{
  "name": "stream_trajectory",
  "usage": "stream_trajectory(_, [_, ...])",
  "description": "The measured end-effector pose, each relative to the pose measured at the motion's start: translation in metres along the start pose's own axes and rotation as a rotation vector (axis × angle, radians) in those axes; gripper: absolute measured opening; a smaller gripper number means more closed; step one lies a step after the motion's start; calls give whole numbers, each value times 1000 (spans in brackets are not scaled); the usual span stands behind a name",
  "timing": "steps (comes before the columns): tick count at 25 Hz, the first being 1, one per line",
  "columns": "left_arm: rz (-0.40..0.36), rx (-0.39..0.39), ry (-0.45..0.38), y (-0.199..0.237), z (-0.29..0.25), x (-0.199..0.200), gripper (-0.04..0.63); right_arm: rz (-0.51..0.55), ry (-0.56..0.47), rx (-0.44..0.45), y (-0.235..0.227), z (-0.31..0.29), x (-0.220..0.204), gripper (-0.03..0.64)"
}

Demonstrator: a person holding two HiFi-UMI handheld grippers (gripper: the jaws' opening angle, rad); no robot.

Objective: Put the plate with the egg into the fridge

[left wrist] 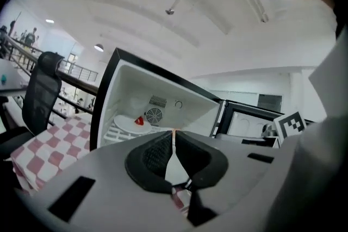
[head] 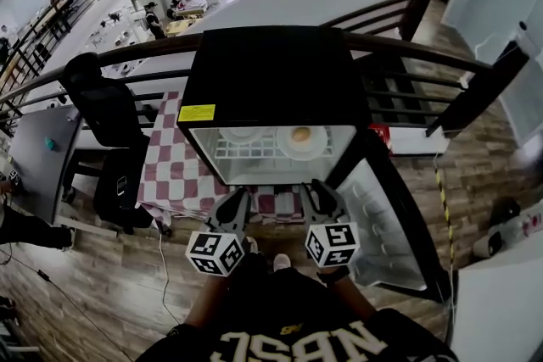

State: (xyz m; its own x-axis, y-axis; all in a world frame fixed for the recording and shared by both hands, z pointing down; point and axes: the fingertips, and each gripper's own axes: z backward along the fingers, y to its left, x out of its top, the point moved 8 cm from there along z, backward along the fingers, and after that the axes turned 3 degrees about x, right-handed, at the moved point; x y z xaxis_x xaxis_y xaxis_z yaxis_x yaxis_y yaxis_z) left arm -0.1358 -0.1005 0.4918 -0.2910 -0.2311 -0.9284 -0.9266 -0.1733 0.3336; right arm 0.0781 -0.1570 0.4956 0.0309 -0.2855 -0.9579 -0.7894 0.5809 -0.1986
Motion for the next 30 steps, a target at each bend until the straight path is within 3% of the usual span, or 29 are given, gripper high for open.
stream_trajectory(3, [-66, 13, -48, -8, 7, 12, 38, 22, -69, 16, 13, 10, 7, 52])
stream_trajectory(7, [-110, -8, -84, -14, 6, 23, 37, 46, -122, 20, 25, 16, 15, 28])
stream_trajectory(12, [-83, -39, -110, -13, 14, 33, 31, 61, -113, 10, 46, 12, 18, 20])
stream_trajectory(16, [-117, -50, -108, -12, 23, 35, 31, 67, -108, -1, 63, 15, 18, 21])
stream_trajectory(24, [-123, -84, -77, 4, 36, 30, 31, -2, -124, -16, 75, 14, 9, 20])
stream_trajectory(30, [-129, -90, -47, 19, 51, 23, 31, -47, -78, -28, 93, 8, -4, 20])
